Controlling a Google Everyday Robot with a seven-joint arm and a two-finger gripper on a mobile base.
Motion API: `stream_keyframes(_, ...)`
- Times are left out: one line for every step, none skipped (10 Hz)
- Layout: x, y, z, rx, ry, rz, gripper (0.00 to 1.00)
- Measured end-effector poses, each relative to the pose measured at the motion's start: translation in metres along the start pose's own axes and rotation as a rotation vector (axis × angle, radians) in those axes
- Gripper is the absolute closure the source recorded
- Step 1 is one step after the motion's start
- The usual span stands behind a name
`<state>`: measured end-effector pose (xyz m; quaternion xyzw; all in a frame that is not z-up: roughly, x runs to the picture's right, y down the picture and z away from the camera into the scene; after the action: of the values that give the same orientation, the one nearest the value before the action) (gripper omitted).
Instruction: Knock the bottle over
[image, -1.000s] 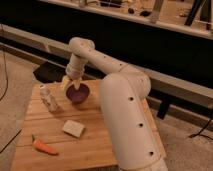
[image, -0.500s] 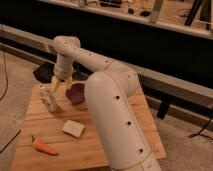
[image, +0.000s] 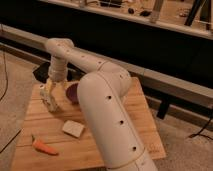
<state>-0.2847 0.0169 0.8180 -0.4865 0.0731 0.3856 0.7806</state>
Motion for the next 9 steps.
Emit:
stream_keyframes(-0.005, 0.003, 0.002, 0.012, 0.005, -0.013, 0.35)
stream_keyframes(-0.009, 0.006, 0.003, 0.022, 0.007, -0.025, 0.35)
stream_keyframes(-0.015, 0.010, 0.006, 0.040, 0.016, -0.047, 0.35)
stream_keyframes(-0.020, 0.013, 0.006, 0.056, 0.021, -0.065, 0.35)
stream_keyframes(-0.025, 0.016, 0.007, 0.079, 0.030, -0.086, 0.35)
stream_keyframes(-0.032, 0.018, 0.006, 0.106, 0.039, -0.111, 0.35)
stream_keyframes(-0.034, 0.018, 0.006, 0.117, 0.044, -0.119, 0.35)
stream_keyframes(-0.039, 0.020, 0.006, 0.140, 0.051, -0.141, 0.35)
stream_keyframes(-0.043, 0.022, 0.007, 0.157, 0.055, -0.158, 0.35)
